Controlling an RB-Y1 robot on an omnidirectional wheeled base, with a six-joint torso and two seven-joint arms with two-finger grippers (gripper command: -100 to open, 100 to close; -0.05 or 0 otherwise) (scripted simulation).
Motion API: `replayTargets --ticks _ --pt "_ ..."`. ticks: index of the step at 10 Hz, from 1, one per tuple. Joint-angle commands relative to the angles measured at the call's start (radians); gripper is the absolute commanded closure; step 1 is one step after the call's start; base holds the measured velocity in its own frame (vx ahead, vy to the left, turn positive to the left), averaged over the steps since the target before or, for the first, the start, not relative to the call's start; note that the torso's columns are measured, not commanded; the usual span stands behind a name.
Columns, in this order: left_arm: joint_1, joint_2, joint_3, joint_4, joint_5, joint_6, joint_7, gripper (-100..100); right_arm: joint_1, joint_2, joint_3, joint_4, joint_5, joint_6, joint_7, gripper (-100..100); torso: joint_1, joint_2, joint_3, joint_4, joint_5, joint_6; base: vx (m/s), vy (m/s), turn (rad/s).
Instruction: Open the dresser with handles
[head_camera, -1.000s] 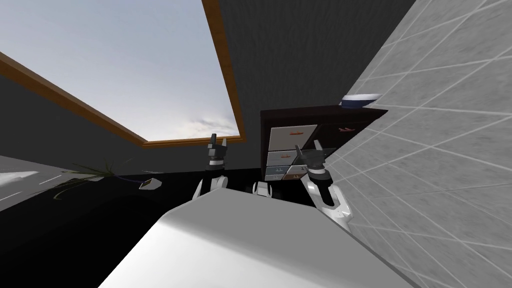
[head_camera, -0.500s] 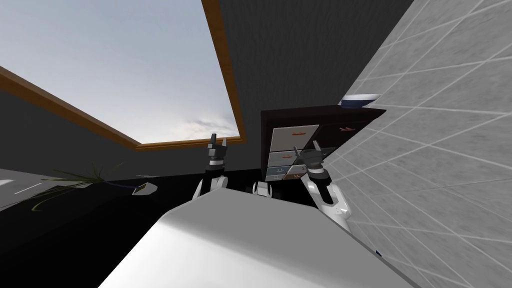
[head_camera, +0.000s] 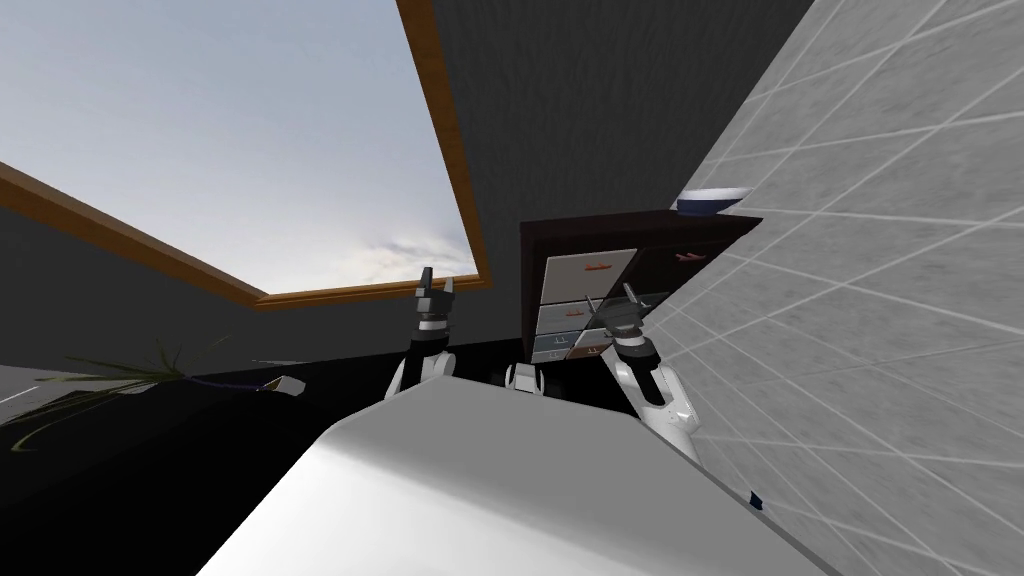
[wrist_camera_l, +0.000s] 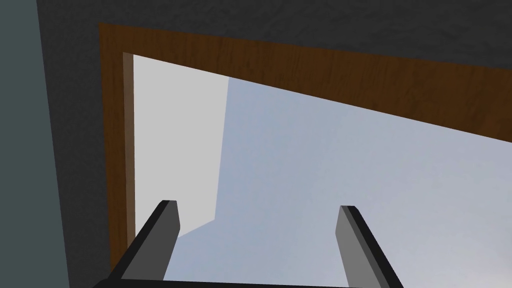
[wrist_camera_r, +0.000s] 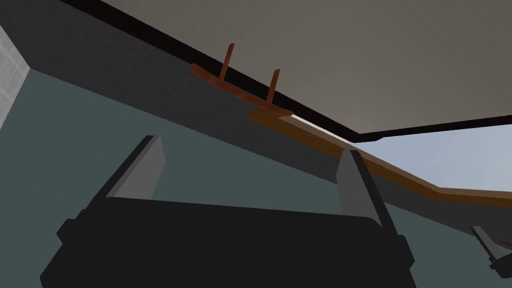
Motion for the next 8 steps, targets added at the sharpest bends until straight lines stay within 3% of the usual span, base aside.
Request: replayTargets --ticks 1,2,3,4,5,6,7,8 --pt "0.0 0.0 0.0 0.0 0.0 0.0 0.0 0 -0.016 0.002 -0.017 0.044 0.033 -0.021 0.077 -100 0.001 0.0 0.0 0.0 0.0 0.0 0.019 0.071 -0.06" --pt "0.0 0.0 0.0 0.0 0.0 0.0 0.0 0 -0.016 0.002 -0.017 0.044 0.033 -0.021 0.088 -100 0.001 0.0 0.0 0.0 0.0 0.0 0.011 0.039 0.012" --pt "0.0 0.0 0.0 0.0 0.0 0.0 0.0 0 -0.03 0.004 -0.033 0.086 0.062 -0.039 0.127 -100 -0.002 0.001 0.001 0.0 0.0 0.0 0.022 0.05 -0.1" --pt "0.0 0.0 0.0 0.0 0.0 0.0 0.0 0 -0.03 0.004 -0.033 0.086 0.062 -0.039 0.152 -100 -0.001 0.0 0.0 0.0 -0.001 0.001 0.018 0.054 -0.068" --pt "0.0 0.0 0.0 0.0 0.0 0.0 0.0 0 -0.044 0.007 -0.049 0.129 0.091 -0.057 0.18 -100 -0.001 0.0 0.0 0.0 0.0 0.0 0.022 0.063 -0.124" --pt "0.0 0.0 0.0 0.0 0.0 0.0 0.0 0 -0.044 0.007 -0.049 0.129 0.091 -0.057 0.212 -100 0.0 0.0 0.0 0.0 0.0 0.0 0.018 0.067 -0.055" --pt "0.0 0.0 0.0 0.0 0.0 0.0 0.0 0 -0.056 0.011 -0.065 0.173 0.12 -0.074 0.242 -100 0.0 0.001 0.0 0.0 0.0 0.0 0.028 0.085 -0.093" --pt "0.0 0.0 0.0 0.0 0.0 0.0 0.0 0 -0.056 0.011 -0.065 0.173 0.12 -0.074 0.269 -100 0.001 0.0 0.0 0.0 0.0 0.0 0.016 0.064 -0.055"
